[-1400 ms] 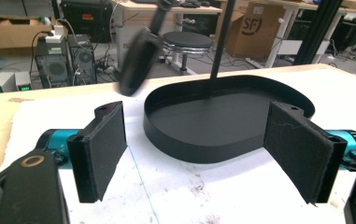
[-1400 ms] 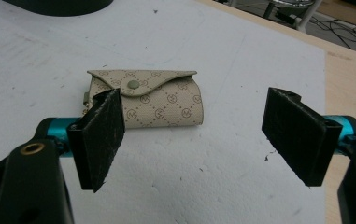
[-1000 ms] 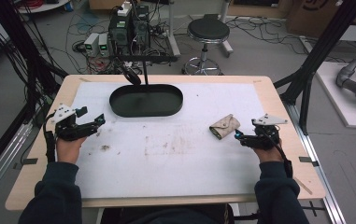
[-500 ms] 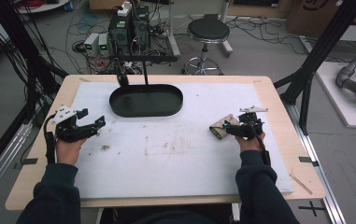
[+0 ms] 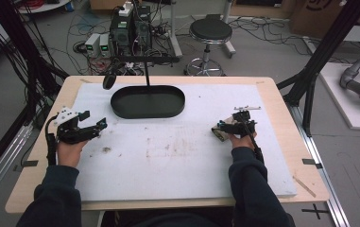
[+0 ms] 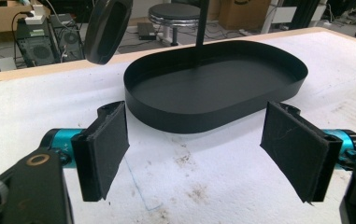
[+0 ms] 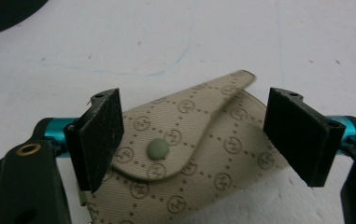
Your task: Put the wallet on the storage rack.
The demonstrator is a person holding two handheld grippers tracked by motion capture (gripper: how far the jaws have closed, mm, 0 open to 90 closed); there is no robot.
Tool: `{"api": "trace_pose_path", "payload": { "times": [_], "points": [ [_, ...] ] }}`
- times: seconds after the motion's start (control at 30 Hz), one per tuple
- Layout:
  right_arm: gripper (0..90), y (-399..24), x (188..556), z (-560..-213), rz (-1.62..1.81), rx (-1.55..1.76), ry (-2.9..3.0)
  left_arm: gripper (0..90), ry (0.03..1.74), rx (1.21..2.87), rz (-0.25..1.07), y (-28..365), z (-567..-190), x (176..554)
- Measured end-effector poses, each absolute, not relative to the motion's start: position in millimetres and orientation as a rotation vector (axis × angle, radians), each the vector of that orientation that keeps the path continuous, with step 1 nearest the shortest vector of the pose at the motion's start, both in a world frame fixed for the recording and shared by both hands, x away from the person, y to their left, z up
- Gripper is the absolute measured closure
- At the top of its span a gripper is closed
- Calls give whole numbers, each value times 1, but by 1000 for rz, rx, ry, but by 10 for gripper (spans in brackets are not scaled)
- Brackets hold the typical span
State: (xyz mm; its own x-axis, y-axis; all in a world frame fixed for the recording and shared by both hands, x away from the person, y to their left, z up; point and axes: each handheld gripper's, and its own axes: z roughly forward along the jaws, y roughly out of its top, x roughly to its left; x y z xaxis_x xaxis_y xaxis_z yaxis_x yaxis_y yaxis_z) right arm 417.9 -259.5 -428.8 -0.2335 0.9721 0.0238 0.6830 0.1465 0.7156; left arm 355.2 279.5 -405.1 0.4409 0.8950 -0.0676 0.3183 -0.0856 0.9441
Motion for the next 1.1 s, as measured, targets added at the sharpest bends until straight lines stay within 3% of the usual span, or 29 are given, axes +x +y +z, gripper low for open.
{"api": "trace_pose_path", "payload": {
  "times": [0.17, 0.3, 0.37, 0.67, 0.73, 0.77, 0.83, 1.0, 1.1],
  "points": [
    [333, -262, 421, -429, 864, 1476, 2089, 233, 1080, 1639, 680, 280, -406, 356],
    [369, -265, 422, -429, 881, 1455, 2115, 237, 1079, 1643, 681, 279, -406, 356],
    [446, -268, 423, -429, 889, 1448, 2118, 239, 1078, 1645, 679, 279, -406, 356],
    [533, -269, 439, -425, 893, 1077, 2317, 247, 1078, 1652, 676, 279, -407, 357],
    [485, -268, 441, -426, 917, 1115, 2311, 248, 1078, 1650, 676, 279, -407, 357],
    [373, -266, 441, -426, 909, 1167, 2277, 247, 1080, 1647, 674, 280, -407, 357],
    [274, -262, 439, -424, 882, 1295, 2188, 248, 1083, 1647, 675, 280, -407, 357],
    [233, -242, 430, -423, 788, 1569, 2017, 250, 1077, 1653, 675, 278, -408, 358],
    [181, -231, 431, -427, 724, 1553, 2042, 253, 1077, 1650, 676, 278, -407, 357]
  ]
}}
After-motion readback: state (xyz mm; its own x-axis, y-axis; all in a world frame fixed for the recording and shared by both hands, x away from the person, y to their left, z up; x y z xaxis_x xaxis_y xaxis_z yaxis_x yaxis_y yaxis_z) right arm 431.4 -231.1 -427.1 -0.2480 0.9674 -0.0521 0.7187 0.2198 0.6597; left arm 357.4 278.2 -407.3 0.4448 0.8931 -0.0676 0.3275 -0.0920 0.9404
